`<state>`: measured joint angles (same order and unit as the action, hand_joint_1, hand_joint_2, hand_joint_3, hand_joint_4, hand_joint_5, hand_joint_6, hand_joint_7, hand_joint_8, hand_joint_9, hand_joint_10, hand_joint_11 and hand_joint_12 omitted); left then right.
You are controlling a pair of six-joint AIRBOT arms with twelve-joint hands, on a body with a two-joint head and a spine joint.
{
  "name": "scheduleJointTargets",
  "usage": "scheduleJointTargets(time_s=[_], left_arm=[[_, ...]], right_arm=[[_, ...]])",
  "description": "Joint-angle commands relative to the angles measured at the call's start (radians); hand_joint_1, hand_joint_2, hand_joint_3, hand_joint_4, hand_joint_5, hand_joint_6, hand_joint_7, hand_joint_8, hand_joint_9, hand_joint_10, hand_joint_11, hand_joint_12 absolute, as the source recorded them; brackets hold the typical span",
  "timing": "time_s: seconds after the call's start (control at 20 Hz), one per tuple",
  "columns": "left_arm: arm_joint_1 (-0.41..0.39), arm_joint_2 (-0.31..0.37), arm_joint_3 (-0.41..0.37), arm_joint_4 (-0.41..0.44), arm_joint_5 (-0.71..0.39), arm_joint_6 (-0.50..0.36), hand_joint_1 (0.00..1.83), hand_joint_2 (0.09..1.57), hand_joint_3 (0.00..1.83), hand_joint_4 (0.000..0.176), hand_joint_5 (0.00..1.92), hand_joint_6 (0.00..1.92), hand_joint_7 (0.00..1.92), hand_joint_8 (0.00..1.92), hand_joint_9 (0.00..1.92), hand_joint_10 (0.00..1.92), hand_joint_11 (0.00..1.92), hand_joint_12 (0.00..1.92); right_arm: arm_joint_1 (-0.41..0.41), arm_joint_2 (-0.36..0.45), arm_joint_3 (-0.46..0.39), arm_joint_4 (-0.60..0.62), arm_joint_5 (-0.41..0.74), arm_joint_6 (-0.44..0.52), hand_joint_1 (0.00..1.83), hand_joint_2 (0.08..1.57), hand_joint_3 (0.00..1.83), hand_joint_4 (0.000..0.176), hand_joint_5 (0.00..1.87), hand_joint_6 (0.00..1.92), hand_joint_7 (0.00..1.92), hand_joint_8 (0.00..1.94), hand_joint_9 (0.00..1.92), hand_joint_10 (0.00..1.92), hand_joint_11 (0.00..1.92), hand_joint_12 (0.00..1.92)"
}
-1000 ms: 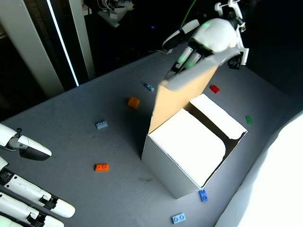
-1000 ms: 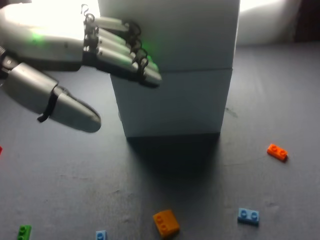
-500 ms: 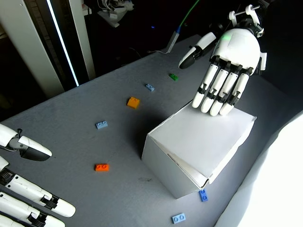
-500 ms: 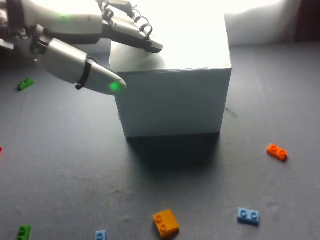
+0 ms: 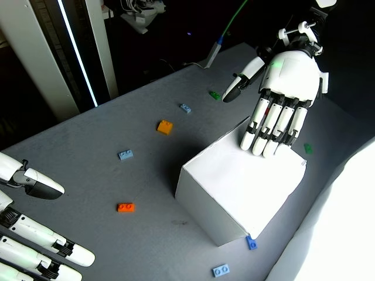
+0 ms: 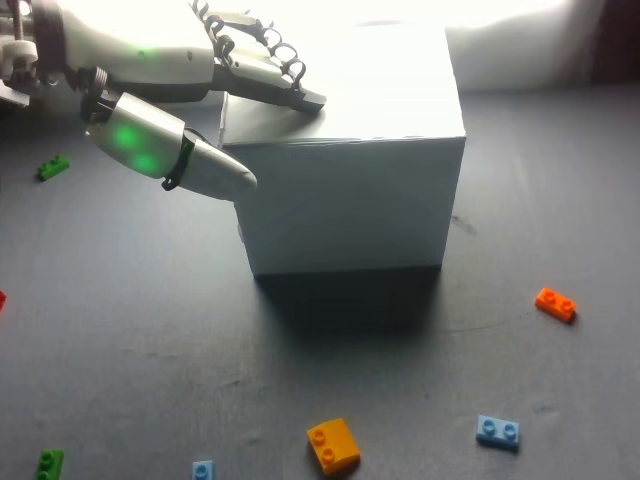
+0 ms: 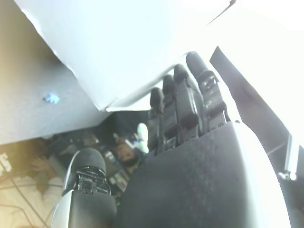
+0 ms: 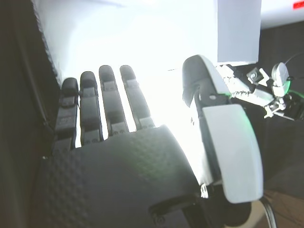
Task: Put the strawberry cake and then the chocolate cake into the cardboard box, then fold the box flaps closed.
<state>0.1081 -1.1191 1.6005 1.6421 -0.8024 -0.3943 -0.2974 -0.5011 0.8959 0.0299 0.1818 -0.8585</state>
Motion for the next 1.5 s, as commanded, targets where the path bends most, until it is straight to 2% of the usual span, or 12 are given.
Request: scheduleJointTargets(time_s=[0.0, 0.4, 0.5, 0.55, 0.75, 0.85, 1.1, 1.25, 1.35, 1.45], left_arm=[[0.001, 0.004, 0.002, -0.026, 0.019, 0.002, 0.00, 1.18, 0.00, 0.000, 0.25, 0.01, 0.30, 0.01, 0.31, 0.01, 0.00, 0.92], [-0.041, 0.008, 0.037, -0.043, -0.008, -0.001, 0.00, 1.19, 0.00, 0.000, 0.27, 0.01, 0.30, 0.00, 0.32, 0.00, 0.00, 0.93], [-0.050, 0.011, 0.050, -0.043, -0.015, -0.003, 0.00, 1.19, 0.00, 0.000, 0.26, 0.00, 0.29, 0.00, 0.30, 0.00, 0.00, 0.92], [-0.059, 0.016, 0.060, -0.043, -0.020, -0.003, 0.00, 1.19, 0.00, 0.000, 0.25, 0.00, 0.29, 0.00, 0.31, 0.00, 0.00, 0.91], [-0.092, 0.026, 0.094, -0.029, -0.025, -0.003, 0.00, 1.18, 0.00, 0.000, 0.28, 0.01, 0.33, 0.01, 0.34, 0.01, 0.00, 0.96], [-0.112, 0.027, 0.120, -0.011, -0.025, -0.006, 0.00, 1.18, 0.00, 0.000, 0.28, 0.01, 0.34, 0.01, 0.34, 0.01, 0.00, 0.95], [-0.146, 0.031, 0.166, 0.045, -0.056, -0.035, 0.00, 1.19, 0.00, 0.000, 0.31, 0.01, 0.35, 0.00, 0.35, 0.01, 0.00, 0.97], [-0.158, 0.040, 0.194, 0.085, -0.098, -0.060, 0.00, 1.19, 0.00, 0.000, 0.32, 0.01, 0.36, 0.00, 0.37, 0.01, 0.00, 1.01], [-0.158, 0.049, 0.206, 0.112, -0.122, -0.078, 0.00, 1.20, 0.00, 0.000, 0.39, 0.01, 0.44, 0.01, 0.45, 0.02, 0.04, 1.04], [-0.158, 0.059, 0.214, 0.138, -0.146, -0.086, 0.00, 1.20, 0.00, 0.000, 0.52, 0.01, 0.60, 0.01, 0.58, 0.02, 0.15, 1.04]], right_arm=[[0.016, 0.015, 0.000, 0.008, 0.108, -0.002, 0.06, 1.33, 0.00, 0.000, 0.10, 0.00, 0.13, 0.00, 0.09, 0.00, 0.00, 0.13], [0.016, 0.015, -0.003, 0.008, 0.109, -0.008, 0.00, 1.32, 0.00, 0.000, 0.12, 0.01, 0.15, 0.00, 0.12, 0.01, 0.00, 0.23], [0.016, 0.015, -0.003, 0.008, 0.110, -0.009, 0.02, 1.33, 0.00, 0.000, 0.10, 0.00, 0.12, 0.00, 0.08, 0.01, 0.00, 0.03], [0.016, 0.015, -0.003, 0.008, 0.110, -0.010, 0.02, 1.32, 0.00, 0.000, 0.10, 0.01, 0.13, 0.01, 0.10, 0.01, 0.01, 0.02], [0.016, 0.015, -0.003, 0.008, 0.110, -0.018, 0.06, 1.31, 0.00, 0.000, 0.16, 0.02, 0.17, 0.01, 0.13, 0.01, 0.00, 0.21], [0.016, 0.015, -0.006, 0.008, 0.110, -0.018, 0.04, 1.31, 0.00, 0.000, 0.22, 0.02, 0.22, 0.01, 0.18, 0.02, 0.00, 0.37], [0.021, 0.013, -0.007, 0.008, 0.115, -0.043, 0.01, 1.32, 0.00, 0.000, 0.22, 0.01, 0.22, 0.00, 0.18, 0.01, 0.00, 0.34], [0.021, 0.009, -0.008, 0.008, 0.115, -0.043, 0.01, 1.31, 0.00, 0.000, 0.26, 0.02, 0.25, 0.01, 0.20, 0.02, 0.00, 0.47], [0.018, 0.005, -0.007, 0.008, 0.127, -0.043, 0.00, 1.31, 0.00, 0.000, 0.34, 0.04, 0.37, 0.03, 0.28, 0.04, 0.00, 0.69], [0.008, 0.003, -0.010, 0.008, 0.155, -0.043, 0.03, 1.30, 0.00, 0.000, 0.53, 0.07, 0.56, 0.04, 0.40, 0.08, 0.00, 0.98]])
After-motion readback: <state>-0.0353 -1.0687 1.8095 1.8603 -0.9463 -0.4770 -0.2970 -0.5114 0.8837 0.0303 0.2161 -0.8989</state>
